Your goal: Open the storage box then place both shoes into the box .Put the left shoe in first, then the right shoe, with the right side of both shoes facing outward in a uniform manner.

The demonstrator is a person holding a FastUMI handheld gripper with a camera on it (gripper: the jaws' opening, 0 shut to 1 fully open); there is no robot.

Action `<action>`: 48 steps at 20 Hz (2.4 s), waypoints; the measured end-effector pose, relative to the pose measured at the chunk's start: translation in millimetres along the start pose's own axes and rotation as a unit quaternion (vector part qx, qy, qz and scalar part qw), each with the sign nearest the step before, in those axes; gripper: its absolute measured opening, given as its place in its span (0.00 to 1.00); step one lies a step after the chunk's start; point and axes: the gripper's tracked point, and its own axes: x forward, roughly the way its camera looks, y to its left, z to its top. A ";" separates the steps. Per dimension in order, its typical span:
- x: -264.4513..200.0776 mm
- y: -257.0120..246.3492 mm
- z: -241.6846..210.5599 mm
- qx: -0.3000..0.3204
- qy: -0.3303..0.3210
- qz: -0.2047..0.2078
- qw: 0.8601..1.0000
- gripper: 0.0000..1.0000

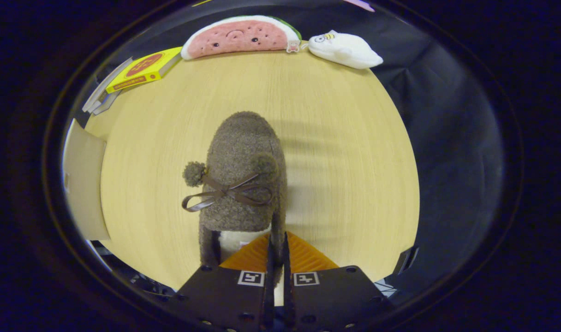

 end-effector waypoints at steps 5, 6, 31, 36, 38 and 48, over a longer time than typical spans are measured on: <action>-8.4 4.5 -5.3 0.034 -0.003 0.037 0.999 0.03; -11.4 4.9 -5.2 0.043 -0.002 0.045 0.998 0.03; -258.2 295.5 13.5 0.056 -0.093 0.239 0.965 0.03; -249.2 360.1 18.0 0.093 -0.115 0.264 0.953 0.03; -237.0 374.4 19.4 0.118 -0.122 0.261 0.950 0.03; -194.7 390.3 22.7 0.129 -0.171 0.224 0.951 0.03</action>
